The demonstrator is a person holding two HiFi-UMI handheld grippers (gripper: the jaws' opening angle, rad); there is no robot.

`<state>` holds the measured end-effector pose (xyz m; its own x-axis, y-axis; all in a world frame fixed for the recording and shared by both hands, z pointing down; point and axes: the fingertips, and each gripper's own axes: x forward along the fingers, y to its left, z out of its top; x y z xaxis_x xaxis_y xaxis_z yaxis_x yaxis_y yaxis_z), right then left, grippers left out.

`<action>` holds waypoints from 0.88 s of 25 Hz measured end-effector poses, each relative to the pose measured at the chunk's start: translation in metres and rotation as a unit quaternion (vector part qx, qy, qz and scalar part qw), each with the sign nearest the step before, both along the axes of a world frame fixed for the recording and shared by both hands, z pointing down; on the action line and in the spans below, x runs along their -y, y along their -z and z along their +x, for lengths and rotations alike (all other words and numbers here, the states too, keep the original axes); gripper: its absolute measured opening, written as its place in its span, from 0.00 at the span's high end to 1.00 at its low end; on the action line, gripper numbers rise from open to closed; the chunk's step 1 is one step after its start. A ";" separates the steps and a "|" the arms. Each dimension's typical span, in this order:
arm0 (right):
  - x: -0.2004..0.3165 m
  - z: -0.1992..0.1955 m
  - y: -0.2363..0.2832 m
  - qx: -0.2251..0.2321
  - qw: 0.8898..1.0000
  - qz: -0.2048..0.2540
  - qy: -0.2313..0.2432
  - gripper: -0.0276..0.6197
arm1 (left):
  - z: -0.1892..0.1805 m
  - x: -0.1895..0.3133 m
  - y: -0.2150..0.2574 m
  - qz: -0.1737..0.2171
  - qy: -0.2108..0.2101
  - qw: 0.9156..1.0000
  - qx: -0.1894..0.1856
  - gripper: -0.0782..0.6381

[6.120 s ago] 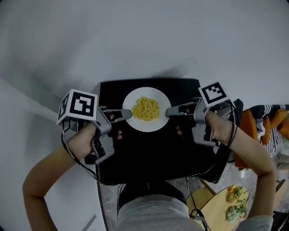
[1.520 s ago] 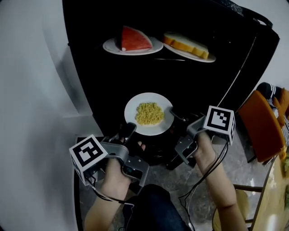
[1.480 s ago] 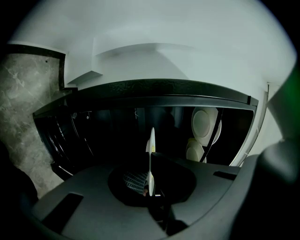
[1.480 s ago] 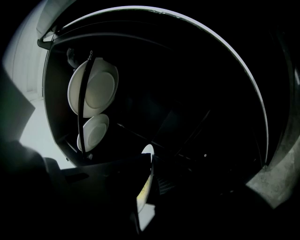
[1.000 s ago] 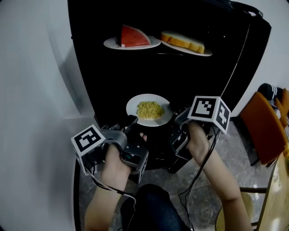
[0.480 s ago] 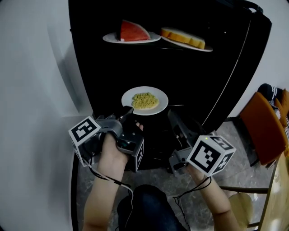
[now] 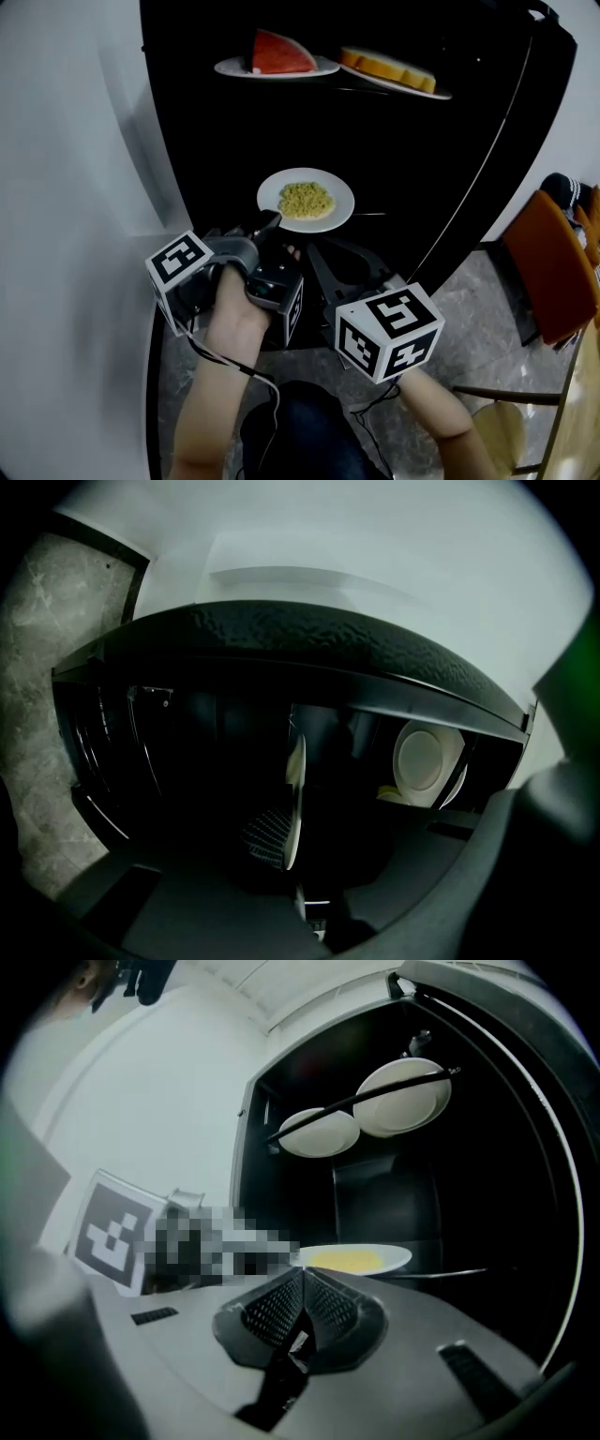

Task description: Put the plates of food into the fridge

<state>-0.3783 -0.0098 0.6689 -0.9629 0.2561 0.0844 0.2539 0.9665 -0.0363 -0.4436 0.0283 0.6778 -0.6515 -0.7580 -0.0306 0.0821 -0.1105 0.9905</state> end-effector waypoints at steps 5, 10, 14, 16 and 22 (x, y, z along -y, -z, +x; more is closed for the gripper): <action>0.006 -0.011 -0.002 -0.002 1.000 -0.005 -0.012 0.93 | 0.000 0.000 0.001 0.014 -0.007 1.000 0.000 0.87; 0.010 -0.024 -0.002 0.002 1.000 -0.007 -0.021 0.93 | 0.001 -0.004 0.005 0.015 -0.015 0.999 0.032 0.87; 0.015 -0.037 -0.006 0.002 0.999 -0.025 -0.028 0.93 | 0.010 -0.015 0.009 0.000 -0.007 0.997 0.079 0.87; 0.016 -0.043 -0.006 -0.002 0.999 -0.033 -0.031 0.93 | 0.015 -0.019 0.011 -0.011 -0.006 0.995 0.103 0.87; 0.014 -0.051 -0.007 -0.011 0.998 -0.053 -0.037 0.94 | 0.028 -0.024 0.004 -0.071 -0.006 0.983 0.168 0.87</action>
<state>-0.4294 -0.0239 0.6756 -0.9776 0.1939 0.0824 0.1807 0.9728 -0.1452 -0.4160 0.0525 0.6741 -0.6132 -0.7780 -0.1368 -0.2524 0.0289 0.9672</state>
